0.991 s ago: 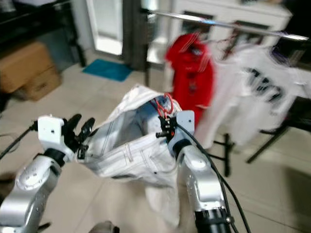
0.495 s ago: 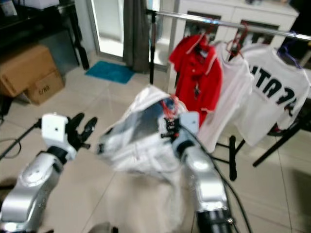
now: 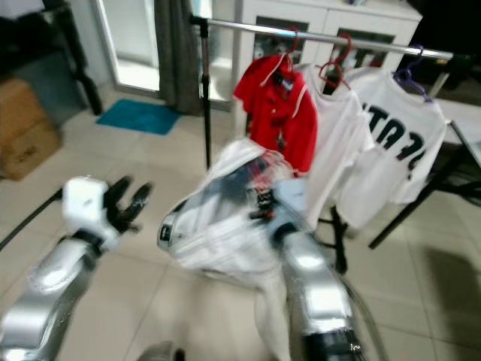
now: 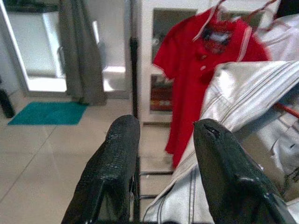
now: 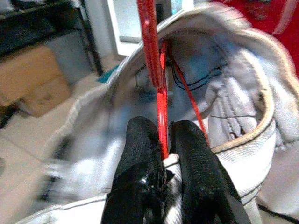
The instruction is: Hang hanger
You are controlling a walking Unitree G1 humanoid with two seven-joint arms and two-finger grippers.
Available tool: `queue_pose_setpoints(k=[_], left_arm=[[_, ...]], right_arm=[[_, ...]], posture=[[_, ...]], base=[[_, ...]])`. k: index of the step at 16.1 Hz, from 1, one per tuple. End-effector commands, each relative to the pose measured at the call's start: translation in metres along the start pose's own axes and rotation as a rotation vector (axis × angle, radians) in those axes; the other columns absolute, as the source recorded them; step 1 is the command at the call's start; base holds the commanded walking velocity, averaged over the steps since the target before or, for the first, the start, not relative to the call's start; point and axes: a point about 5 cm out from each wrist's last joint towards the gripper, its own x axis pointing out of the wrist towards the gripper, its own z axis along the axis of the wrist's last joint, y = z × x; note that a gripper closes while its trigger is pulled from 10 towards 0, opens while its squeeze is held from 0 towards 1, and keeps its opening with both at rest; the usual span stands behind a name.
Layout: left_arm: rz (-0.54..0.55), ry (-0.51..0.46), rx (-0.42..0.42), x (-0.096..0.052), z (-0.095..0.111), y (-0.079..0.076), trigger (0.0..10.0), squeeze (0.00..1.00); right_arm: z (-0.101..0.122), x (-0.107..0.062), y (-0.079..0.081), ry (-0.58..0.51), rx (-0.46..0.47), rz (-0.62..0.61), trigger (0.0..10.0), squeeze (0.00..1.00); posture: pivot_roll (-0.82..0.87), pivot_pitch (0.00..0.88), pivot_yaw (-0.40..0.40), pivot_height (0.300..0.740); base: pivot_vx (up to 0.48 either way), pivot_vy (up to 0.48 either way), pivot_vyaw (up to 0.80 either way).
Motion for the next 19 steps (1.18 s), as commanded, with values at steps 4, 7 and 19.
queue_pose_setpoints(k=[4, 7, 19], left_arm=[[-0.015, -0.026, 0.001, 0.004, 0.007, -0.006, 10.0, 0.00], [-0.012, -0.026, -0.005, 0.003, 0.006, -0.006, 10.0, 0.00], [-0.006, -0.040, 0.000, 0.006, 0.009, -0.004, 10.0, 0.00]], right_arm=[[0.020, 0.000, -0.003, -0.079, -0.037, 0.007, 10.0, 0.00], [0.020, 0.000, -0.004, -0.079, -0.040, 0.003, 10.0, 0.00], [0.032, 0.000, -0.020, -0.100, -0.085, -0.064, 10.0, 0.00]], posture=[[0.03, 0.000, -0.024, 0.705], [0.03, 0.000, -0.023, 0.705], [0.02, 0.000, -0.017, 0.705]], base=[[0.317, 0.000, 0.00], [0.316, 0.000, 0.00], [0.316, 0.000, 0.00]])
